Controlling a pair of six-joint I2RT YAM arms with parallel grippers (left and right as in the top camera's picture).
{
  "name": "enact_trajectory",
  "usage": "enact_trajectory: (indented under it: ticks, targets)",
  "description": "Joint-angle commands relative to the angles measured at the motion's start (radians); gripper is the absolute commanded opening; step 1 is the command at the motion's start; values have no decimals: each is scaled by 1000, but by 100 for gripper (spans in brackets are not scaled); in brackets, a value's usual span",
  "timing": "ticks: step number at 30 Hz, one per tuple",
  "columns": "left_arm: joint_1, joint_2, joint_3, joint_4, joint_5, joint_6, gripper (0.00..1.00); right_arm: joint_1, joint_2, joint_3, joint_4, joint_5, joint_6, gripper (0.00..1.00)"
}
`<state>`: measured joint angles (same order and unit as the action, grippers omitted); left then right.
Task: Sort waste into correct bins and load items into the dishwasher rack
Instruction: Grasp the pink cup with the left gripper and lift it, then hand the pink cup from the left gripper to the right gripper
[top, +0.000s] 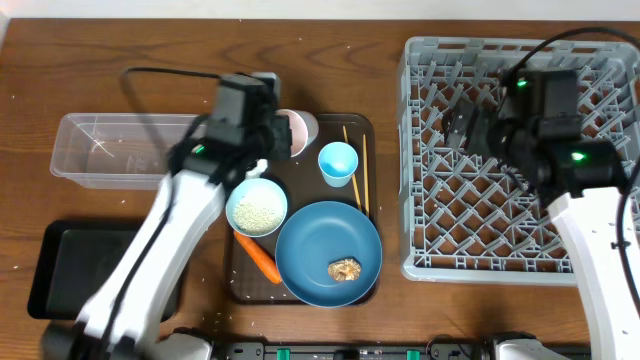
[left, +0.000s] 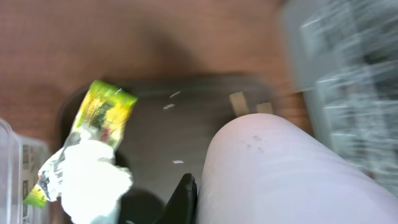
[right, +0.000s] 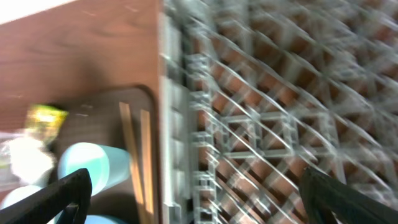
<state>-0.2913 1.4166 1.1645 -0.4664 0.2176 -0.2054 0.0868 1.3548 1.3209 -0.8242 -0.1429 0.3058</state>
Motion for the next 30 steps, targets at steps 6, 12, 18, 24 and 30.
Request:
enact_trajectory:
  ticks: [6, 12, 18, 24, 30]
  targets:
    - [97, -187, 18, 23, 754, 109, 6, -85, 2, 16, 109, -953, -382, 94]
    - [111, -199, 18, 154, 1116, 111, 6, 6, 1, 16, 183, -1125, -419, 93]
    - [111, -200, 18, 236, 1262, 100, 6, 130, 1, 16, 266, -1305, -566, 95]
    - [111, -199, 18, 248, 1267, 88, 6, 216, 1, 16, 357, -1332, -565, 95]
    - [111, -199, 18, 253, 1263, 89, 6, 308, 2, 16, 410, -1324, -564, 89]
